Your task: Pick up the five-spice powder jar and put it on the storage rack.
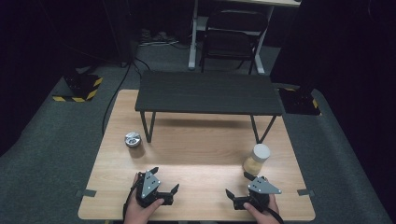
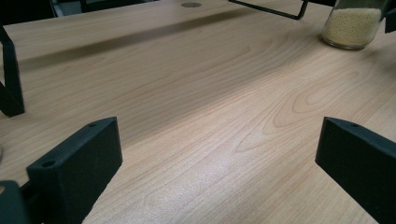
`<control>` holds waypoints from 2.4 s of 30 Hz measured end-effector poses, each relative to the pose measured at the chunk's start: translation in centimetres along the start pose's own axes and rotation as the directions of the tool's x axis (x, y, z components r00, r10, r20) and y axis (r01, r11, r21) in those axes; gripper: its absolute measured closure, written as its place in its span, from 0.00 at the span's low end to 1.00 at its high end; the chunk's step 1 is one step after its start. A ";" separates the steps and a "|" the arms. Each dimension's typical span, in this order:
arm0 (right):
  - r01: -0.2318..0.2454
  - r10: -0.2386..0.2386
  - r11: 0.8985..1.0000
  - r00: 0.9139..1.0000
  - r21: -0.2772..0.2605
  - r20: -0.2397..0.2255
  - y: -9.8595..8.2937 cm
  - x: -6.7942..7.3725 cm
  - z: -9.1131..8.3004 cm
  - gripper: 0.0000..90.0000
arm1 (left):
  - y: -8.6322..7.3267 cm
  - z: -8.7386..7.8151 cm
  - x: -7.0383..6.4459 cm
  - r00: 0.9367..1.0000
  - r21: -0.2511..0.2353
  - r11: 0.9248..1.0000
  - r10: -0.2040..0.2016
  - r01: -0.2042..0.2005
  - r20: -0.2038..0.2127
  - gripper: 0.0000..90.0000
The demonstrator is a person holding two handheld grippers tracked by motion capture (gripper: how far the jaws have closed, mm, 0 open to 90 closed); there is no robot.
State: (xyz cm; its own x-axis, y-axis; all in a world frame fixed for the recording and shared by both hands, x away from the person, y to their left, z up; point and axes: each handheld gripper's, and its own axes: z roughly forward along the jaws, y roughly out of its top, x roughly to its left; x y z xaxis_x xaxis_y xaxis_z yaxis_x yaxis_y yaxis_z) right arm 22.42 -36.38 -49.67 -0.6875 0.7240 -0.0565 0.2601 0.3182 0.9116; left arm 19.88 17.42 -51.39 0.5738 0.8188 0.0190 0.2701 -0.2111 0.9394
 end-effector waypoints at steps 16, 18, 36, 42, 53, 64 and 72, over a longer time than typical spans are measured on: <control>-0.005 0.005 1.000 1.000 -0.001 -0.031 0.0 -0.3 0.0 0.00 | -0.2 -0.1 0.0 1.000 -0.009 1.000 -0.011 0.011 0.003 0.01; -0.002 0.002 1.000 0.999 -0.003 -0.033 0.0 -0.3 0.0 0.00 | -0.2 -0.1 0.0 1.000 -0.009 1.000 -0.008 0.008 0.004 0.01; -0.005 0.004 1.000 0.999 -0.010 -0.044 -0.2 -0.5 -0.1 0.00 | -0.6 -0.4 0.4 0.999 -0.032 0.999 -0.041 0.041 -0.001 0.01; -0.007 0.006 1.000 0.999 -0.013 -0.046 -0.2 -0.5 -0.1 0.00 | -0.8 -0.8 0.9 0.998 -0.039 0.998 -0.049 0.048 -0.029 0.01; -0.011 0.011 1.000 0.999 -0.012 -0.048 -0.2 -0.6 -0.1 0.00 | -1.3 -2.3 2.4 0.988 -0.082 0.993 -0.094 0.084 -0.120 0.01; -0.012 0.012 1.000 0.999 -0.012 -0.050 -0.2 -0.6 -0.1 0.00 | -1.7 -3.1 3.9 0.973 -0.119 0.988 -0.122 0.100 -0.194 0.01; -0.016 0.015 1.000 0.998 -0.011 -0.056 -0.2 -0.8 -0.1 0.00 | -1.6 -2.7 4.9 0.959 -0.140 0.984 -0.143 0.111 -0.243 0.01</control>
State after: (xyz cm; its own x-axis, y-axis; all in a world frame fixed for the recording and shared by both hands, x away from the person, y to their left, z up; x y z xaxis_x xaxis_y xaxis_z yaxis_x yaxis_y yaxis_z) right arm 22.85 -37.04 -49.80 -0.7204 0.6933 -0.0196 0.2634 0.2995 0.9170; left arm 20.22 23.23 -51.91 0.3241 0.9455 -0.0326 0.2209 -0.0422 0.9744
